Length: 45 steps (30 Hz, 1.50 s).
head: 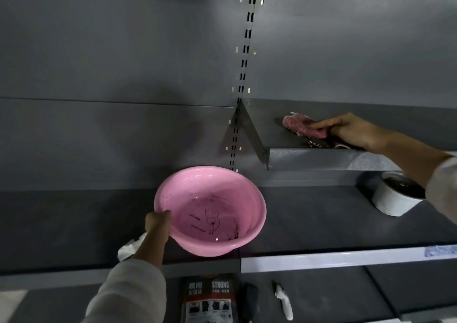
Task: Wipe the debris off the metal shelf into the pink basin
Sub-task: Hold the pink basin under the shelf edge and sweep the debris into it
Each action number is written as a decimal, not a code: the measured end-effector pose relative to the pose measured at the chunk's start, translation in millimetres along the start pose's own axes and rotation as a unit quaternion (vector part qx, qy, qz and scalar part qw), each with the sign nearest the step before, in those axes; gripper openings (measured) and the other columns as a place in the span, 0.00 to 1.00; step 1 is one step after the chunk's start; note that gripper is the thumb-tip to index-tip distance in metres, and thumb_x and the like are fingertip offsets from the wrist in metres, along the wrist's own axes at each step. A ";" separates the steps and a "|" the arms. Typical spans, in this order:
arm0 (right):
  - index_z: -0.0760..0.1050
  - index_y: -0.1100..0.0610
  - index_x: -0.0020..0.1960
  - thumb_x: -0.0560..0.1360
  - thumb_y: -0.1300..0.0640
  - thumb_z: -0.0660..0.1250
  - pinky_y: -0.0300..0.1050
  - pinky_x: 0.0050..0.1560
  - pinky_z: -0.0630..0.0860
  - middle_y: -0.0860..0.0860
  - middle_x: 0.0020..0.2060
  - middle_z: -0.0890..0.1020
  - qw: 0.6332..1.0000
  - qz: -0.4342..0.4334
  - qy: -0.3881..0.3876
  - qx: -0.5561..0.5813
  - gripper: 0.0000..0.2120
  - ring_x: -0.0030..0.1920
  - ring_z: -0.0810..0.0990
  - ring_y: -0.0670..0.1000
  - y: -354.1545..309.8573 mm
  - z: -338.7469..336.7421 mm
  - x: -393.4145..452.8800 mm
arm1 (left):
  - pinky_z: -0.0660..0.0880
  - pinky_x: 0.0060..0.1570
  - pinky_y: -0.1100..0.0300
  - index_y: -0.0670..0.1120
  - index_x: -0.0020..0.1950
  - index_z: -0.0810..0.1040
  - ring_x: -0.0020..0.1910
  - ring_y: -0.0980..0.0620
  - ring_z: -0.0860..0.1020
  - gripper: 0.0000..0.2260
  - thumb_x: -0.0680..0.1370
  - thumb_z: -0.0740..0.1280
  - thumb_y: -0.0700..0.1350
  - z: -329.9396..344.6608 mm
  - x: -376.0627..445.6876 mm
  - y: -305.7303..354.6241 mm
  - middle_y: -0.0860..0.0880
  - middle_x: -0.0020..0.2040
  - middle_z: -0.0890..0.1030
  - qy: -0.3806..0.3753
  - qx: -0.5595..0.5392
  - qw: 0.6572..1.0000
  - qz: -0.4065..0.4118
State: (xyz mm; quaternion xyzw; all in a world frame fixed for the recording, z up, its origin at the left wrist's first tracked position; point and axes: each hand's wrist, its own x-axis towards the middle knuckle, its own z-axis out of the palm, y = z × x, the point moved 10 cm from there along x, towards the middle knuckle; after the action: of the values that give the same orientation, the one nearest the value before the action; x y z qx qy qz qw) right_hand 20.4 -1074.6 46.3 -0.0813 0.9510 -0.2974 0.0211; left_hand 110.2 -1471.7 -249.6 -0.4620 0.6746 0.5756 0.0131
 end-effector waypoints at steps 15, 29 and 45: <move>0.76 0.61 0.59 0.69 0.77 0.52 0.20 0.52 0.65 0.57 0.60 0.78 0.997 -0.066 -0.028 -0.007 0.25 0.59 0.76 0.50 -6.5 0.4 1.6 | 0.65 0.30 0.58 0.23 0.49 0.75 0.34 0.44 0.72 0.20 0.59 0.70 0.31 35.6 -101.5 104.3 0.35 0.41 0.77 -0.150 -0.187 0.968 0.077; 0.76 0.56 0.59 0.69 0.75 0.51 0.49 0.48 0.78 0.67 0.53 0.80 0.994 -0.086 -0.062 0.029 0.27 0.44 0.82 0.60 -49.6 32.8 0.1 | 0.70 0.55 0.44 0.29 0.62 0.69 0.54 0.34 0.72 0.19 0.71 0.60 0.28 28.8 -134.2 95.4 0.31 0.59 0.73 -0.167 -0.179 0.968 0.053; 0.74 0.57 0.61 0.68 0.76 0.46 0.33 0.33 0.77 0.61 0.57 0.79 0.970 -0.189 -0.142 0.054 0.30 0.32 0.81 0.46 -162.7 113.6 5.8 | 0.71 0.58 0.42 0.34 0.57 0.71 0.56 0.33 0.72 0.16 0.70 0.59 0.29 0.1 -143.1 102.0 0.33 0.58 0.73 -0.157 -0.183 0.968 0.063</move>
State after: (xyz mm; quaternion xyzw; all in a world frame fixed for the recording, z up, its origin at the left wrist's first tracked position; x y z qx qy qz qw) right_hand 47.8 -1271.2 45.5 -0.2993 0.8885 -0.3321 0.1037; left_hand 126.9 -1393.7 -93.1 -0.3165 0.5755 0.7541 -0.0022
